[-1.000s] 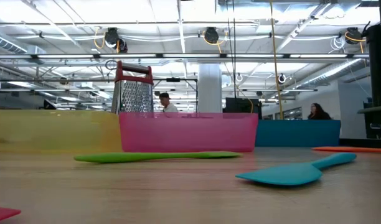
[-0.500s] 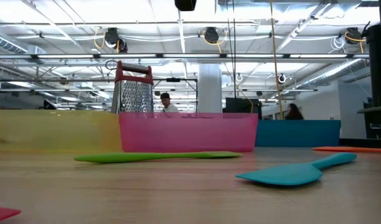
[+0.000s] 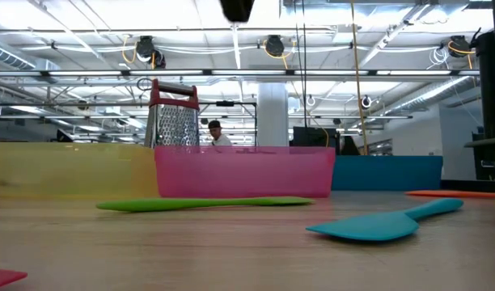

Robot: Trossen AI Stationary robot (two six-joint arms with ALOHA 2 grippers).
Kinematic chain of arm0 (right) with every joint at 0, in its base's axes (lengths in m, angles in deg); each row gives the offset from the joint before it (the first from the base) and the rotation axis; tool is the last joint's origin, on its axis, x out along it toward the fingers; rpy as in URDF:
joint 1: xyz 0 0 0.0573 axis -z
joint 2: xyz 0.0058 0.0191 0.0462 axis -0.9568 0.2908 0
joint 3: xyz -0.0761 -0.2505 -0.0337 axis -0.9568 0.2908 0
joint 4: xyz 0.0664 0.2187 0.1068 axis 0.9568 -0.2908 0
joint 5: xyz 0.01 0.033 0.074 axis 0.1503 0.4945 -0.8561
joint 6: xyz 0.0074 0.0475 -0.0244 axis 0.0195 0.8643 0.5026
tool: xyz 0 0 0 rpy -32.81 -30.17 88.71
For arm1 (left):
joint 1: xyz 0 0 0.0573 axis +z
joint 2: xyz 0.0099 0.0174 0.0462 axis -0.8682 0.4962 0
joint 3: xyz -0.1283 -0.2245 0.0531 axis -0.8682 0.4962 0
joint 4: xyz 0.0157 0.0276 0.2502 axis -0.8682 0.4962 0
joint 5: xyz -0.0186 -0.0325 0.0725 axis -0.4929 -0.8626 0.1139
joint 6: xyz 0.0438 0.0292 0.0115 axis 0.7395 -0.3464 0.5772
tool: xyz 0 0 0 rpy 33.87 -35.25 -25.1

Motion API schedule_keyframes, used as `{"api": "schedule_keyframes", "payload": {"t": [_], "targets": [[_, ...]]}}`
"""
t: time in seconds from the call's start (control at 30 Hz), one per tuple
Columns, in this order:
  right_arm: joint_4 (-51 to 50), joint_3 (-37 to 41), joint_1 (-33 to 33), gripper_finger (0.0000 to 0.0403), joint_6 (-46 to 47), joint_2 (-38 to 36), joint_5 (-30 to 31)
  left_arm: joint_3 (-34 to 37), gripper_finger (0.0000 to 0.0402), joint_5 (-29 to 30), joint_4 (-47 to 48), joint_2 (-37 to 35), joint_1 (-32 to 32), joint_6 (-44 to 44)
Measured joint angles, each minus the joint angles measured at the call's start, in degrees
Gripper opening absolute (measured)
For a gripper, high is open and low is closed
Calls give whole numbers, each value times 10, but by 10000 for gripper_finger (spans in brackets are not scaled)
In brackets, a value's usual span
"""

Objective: Pick & Place Kitchen Items
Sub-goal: Put the gold table knife into the pink bin

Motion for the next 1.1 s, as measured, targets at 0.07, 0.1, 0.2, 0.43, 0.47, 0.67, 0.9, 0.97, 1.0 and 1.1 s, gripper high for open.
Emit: {"api": "schedule_keyframes", "payload": {"t": [0.07,0.1,0.2,0.43,0.47,0.67,0.9,0.97,1.0,1.1], "targets": [[6,0,3,38,-15,0,11,0,134,2,30,0,0,-13],[11,0,5,40,-23,1,18,0,134,5,43,0,0,-27],[18,1,13,42,-39,1,25,0,134,16,88,0,1,-57],[20,1,40,39,-42,1,26,0,149,3,167,0,16,-108],[20,1,43,39,-43,1,26,0,157,-6,169,5,19,-118],[20,1,45,40,-45,1,28,0,203,-94,158,52,34,-207],[21,1,46,42,-60,1,33,0,195,-159,139,95,35,-283],[21,1,46,42,-63,1,44,1,186,-171,148,99,34,-287],[21,1,46,42,-64,1,46,1,182,-181,144,100,33,-291],[24,1,46,42,-73,1,47,-1,171,-186,141,104,32,-284]]}}
